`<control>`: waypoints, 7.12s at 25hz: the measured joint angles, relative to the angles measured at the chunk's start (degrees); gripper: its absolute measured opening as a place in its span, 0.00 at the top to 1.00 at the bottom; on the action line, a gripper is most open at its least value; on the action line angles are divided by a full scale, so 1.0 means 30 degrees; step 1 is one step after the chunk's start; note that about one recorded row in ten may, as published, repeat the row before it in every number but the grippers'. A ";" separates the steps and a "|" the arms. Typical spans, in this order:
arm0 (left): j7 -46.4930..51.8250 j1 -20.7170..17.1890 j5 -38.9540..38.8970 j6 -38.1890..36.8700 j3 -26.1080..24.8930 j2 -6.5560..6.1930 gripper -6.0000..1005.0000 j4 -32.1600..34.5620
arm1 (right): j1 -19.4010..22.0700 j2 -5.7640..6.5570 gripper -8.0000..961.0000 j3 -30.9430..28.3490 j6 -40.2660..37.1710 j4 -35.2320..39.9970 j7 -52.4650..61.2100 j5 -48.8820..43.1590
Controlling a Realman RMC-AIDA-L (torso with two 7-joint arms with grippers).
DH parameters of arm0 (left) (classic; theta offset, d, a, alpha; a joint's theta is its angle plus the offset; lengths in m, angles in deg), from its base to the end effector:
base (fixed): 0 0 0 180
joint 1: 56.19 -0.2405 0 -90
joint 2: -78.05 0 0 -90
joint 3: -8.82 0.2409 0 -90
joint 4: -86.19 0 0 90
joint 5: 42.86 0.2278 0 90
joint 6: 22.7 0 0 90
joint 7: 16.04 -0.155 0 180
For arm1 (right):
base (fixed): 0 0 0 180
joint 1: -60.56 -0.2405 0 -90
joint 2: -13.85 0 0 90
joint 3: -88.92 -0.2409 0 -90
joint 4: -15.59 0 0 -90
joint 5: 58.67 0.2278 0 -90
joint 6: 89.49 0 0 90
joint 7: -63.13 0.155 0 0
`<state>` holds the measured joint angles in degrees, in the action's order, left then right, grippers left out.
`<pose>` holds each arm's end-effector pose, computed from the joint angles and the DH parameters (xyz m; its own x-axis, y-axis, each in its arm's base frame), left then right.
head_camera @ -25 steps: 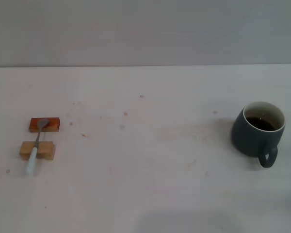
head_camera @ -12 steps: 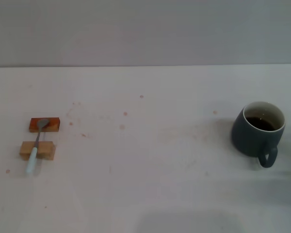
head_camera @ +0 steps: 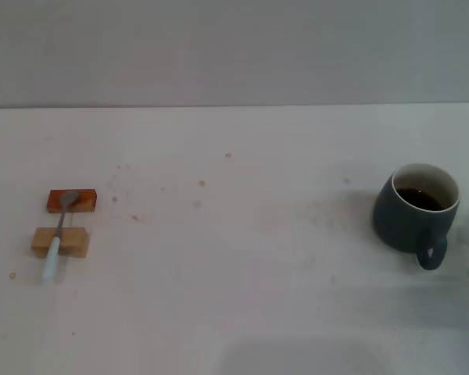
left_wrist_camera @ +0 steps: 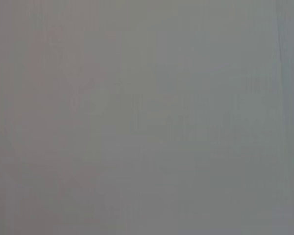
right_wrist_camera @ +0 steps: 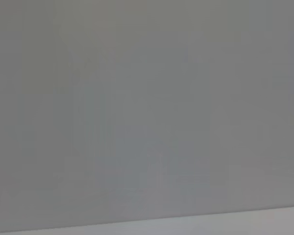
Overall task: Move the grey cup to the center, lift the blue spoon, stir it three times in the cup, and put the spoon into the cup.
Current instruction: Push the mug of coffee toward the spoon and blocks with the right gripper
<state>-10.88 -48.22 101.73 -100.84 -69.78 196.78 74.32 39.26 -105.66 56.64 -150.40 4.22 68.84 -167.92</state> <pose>-0.4063 0.2470 0.0601 0.7442 -0.1532 0.6501 0.6615 0.3032 -0.6859 0.3610 0.3161 -0.0370 0.6697 -0.1217 -0.7326 -0.7394 -0.0175 -0.6730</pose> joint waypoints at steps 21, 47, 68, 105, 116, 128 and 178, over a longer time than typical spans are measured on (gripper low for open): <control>0.0080 0.0192 0.0000 0.0002 -0.0049 0.0003 0.19 0.0002 | -0.0353 -0.0033 0.99 0.1193 0.0446 -0.0291 0.0000 0.0004; 0.0185 0.0327 0.0000 0.0003 -0.0049 -0.0029 0.19 0.0002 | -0.1177 -0.0081 0.99 0.3751 0.1221 -0.2079 0.0001 0.0001; 0.0184 0.0161 -0.0001 -0.0021 -0.0050 -0.0027 0.19 0.0003 | -0.1650 -0.0005 0.99 0.3430 0.1651 -0.1450 0.0001 0.0156; 0.0215 0.0207 -0.0001 -0.0293 -0.0066 -0.0028 0.19 0.0027 | -0.2911 -0.0066 0.99 0.4309 0.3145 -0.3716 0.0001 -0.1041; 0.0215 0.0153 -0.0036 -0.0294 -0.0080 -0.0058 0.19 0.0001 | -0.3442 -0.0094 0.99 0.4801 0.3451 -0.4476 0.0001 -0.1055; 0.0214 0.0163 -0.0031 -0.0320 -0.0078 -0.0058 0.19 0.0099 | -0.3612 -0.0094 0.99 0.4752 0.3700 -0.4581 0.0002 -0.0990; 0.0661 -0.0106 -0.0030 -0.0360 -0.0109 -0.0065 0.19 0.0216 | -0.3236 -0.0094 0.99 0.4714 0.3413 -0.4989 0.0001 -0.2588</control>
<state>-8.90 -48.54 101.64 -101.92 -70.10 196.59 74.97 29.56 -105.95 70.78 -140.17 -10.74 68.84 -175.68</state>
